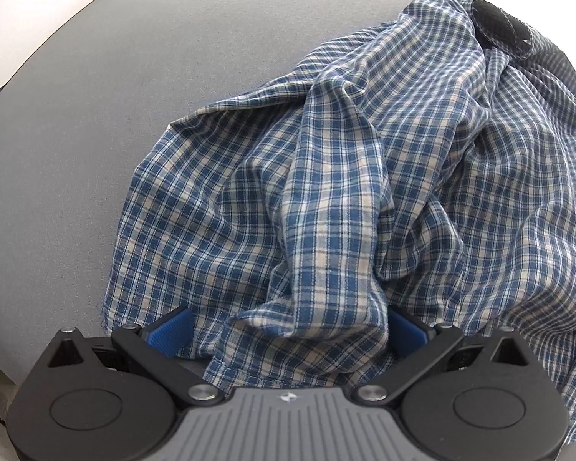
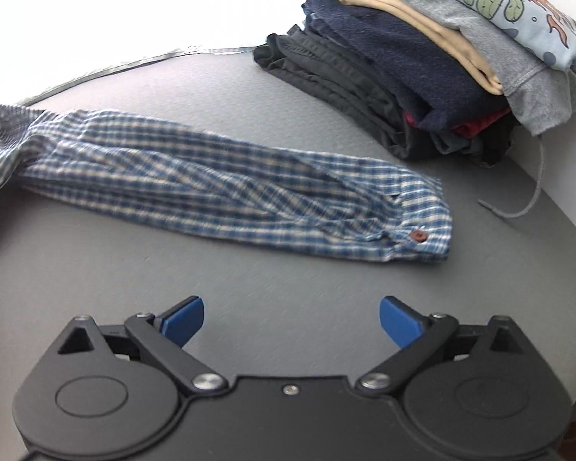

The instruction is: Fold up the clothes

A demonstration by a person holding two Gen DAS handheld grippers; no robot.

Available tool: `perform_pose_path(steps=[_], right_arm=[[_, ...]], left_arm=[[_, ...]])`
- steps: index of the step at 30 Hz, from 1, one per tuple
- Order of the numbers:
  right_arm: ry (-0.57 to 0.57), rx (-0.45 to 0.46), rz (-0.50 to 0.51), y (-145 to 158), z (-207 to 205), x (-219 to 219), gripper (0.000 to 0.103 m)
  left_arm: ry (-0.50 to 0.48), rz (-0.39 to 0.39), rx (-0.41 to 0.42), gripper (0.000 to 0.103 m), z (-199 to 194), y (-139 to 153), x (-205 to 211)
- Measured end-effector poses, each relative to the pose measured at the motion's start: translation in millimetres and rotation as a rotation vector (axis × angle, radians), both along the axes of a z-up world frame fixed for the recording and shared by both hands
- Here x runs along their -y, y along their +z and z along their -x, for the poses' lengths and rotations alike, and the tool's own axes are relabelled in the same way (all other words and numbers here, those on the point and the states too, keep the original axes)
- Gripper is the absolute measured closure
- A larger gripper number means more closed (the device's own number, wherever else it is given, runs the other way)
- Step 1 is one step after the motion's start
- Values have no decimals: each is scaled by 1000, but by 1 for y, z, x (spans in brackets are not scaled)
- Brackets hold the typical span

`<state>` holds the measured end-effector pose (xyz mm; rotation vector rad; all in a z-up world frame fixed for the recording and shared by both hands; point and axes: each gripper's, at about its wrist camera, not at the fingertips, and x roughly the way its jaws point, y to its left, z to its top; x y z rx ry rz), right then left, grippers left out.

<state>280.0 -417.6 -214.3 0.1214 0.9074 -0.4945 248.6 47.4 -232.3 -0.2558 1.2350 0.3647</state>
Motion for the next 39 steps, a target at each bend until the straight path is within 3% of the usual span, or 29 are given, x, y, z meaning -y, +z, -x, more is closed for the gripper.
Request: perform_pose_path(steps=[1, 3, 5, 6, 8, 11, 17, 21, 27, 35, 37, 39], right_arm=[[16, -10, -8, -1, 2, -13, 4], [33, -14, -9, 0, 9, -43, 3], [56, -25, -17, 3, 13, -68, 3], [69, -31, -17, 4, 14, -80, 3], [94, -44, -7, 4, 16, -100, 3], [124, -63, 18, 5, 21, -132, 3], [86, -84, 42, 6, 30, -170, 3], [19, -94, 43, 7, 32, -187, 3], [-63, -110, 75, 7, 29, -210, 3], [-116, -155, 92, 11, 20, -233, 3], [-125, -167, 97, 11, 19, -238, 3], [-133, -176, 101, 12, 17, -241, 3]], left_arm=[[-29, 11, -4, 2, 1, 3, -3], [-94, 12, 17, 14, 4, 12, -5], [-162, 16, 44, 41, 6, 23, -6], [-201, 11, 67, 49, 7, 30, -7], [-269, 7, 99, 78, 6, 42, -10], [-316, 45, 162, 93, -3, 62, -27], [-212, 174, 329, 99, -34, 90, -92], [-106, 207, 445, 99, -61, 114, -160], [-36, 104, 556, 99, -113, 145, -259], [8, -31, 619, 99, -194, 160, -351], [59, -102, 592, 93, -216, 152, -363], [153, -170, 497, 83, -246, 132, -372]])
